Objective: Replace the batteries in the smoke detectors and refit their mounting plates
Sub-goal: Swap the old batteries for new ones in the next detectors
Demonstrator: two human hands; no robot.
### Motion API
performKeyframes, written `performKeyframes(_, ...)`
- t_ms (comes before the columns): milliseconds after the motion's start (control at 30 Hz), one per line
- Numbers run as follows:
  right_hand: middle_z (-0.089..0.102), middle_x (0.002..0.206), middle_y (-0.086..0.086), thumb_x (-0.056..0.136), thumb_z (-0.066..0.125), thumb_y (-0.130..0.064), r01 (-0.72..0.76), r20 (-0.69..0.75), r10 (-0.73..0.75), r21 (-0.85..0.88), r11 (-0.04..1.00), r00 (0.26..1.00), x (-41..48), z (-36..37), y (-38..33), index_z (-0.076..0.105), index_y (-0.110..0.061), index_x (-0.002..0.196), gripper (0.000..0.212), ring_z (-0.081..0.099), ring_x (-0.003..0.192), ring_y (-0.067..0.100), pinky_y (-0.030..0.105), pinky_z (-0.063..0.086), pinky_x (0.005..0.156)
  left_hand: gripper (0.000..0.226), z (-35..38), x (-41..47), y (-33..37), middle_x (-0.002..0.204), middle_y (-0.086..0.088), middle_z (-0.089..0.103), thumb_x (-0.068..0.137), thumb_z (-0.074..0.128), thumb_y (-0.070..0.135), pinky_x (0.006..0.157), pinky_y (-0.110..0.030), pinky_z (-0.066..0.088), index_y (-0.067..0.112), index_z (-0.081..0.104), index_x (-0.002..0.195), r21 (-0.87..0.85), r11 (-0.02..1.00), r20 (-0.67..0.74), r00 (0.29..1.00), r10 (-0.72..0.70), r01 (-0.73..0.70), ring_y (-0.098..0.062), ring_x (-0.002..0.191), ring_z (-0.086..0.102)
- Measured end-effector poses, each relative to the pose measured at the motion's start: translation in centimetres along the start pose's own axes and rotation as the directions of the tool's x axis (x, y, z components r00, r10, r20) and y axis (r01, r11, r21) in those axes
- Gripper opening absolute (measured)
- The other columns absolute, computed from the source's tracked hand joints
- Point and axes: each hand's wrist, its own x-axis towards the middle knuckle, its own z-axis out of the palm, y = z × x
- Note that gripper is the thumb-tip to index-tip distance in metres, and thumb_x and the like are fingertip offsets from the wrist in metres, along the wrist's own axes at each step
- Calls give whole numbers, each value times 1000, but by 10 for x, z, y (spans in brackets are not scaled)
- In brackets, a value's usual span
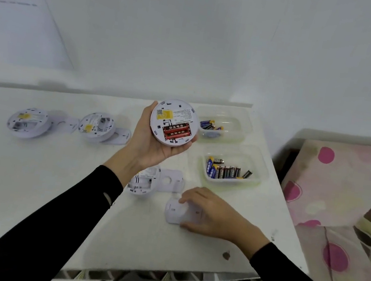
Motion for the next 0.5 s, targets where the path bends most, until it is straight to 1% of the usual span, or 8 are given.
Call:
performKeyframes(67,59,118,-1,79,71,-44,-1,14,2,-28,1000,1000,-3,2,-1,59,-17,115,47,53,109,17,31,45,95,68,-2,-4,-3,119,-20,67,94,39,60,76,-40,61,10,52,138,-2,1000,-6,1000,-3,3,-41,103,63)
performKeyframes(133,58,116,-2,79,72,-41,-5,14,5,-25,1000,1000,-4,3,-3,58,-19,115,45,52,106,17,32,45,93,69,-5,-7,-5,120,-20,67,95,37,61,76,-40,61,11,50,140,-4,1000,-13,1000,1,-1,-41,103,64)
performKeyframes(200,55,114,-3,78,73,-37,-22,12,22,9,1000,1000,-5,3,-6,56,-20,115,44,49,105,15,32,45,92,70,-7,-10,-6,120,-20,67,95,37,62,77,-41,61,10,50,140,9,1000,-14,1000,16,-16,-41,103,65)
performKeyframes(267,52,115,-4,76,75,-33,-35,-31,38,75,997,999,-6,-2,-13,55,-21,114,45,47,106,14,31,43,92,70,-8,-12,-7,119,-21,67,94,38,62,79,-41,61,9,53,137,0,999,-18,999,35,-35,-41,102,66)
performKeyframes(300,52,115,-5,76,77,-31,-28,-85,38,116,993,996,-6,-7,-19,54,-20,113,45,47,107,12,30,43,93,68,-8,-13,-7,118,-21,68,94,38,61,81,-42,61,9,55,134,-15,999,-28,998,48,-49,-42,102,67)
performKeyframes(367,53,115,-5,73,80,-24,27,-270,20,169,985,963,1,-26,-33,55,-17,111,46,48,111,13,27,42,94,63,-8,-16,-7,117,-21,68,95,39,59,83,-44,59,9,60,127,-52,995,-46,996,78,-81,-43,103,66)
performKeyframes(433,56,114,-2,70,84,-17,79,-481,18,181,980,876,14,-48,-45,57,-13,109,48,52,110,18,25,41,92,62,-7,-16,-7,120,-19,66,96,36,56,79,-42,60,8,60,127,-21,993,-40,993,113,-114,-41,105,64)
performKeyframes(500,58,114,-1,70,85,-17,97,-615,57,213,972,786,32,-67,-55,56,-13,111,50,55,108,21,23,42,89,60,-3,-17,-9,119,-17,66,97,32,53,71,-39,59,9,59,128,28,989,-39,988,149,-148,-34,100,67)
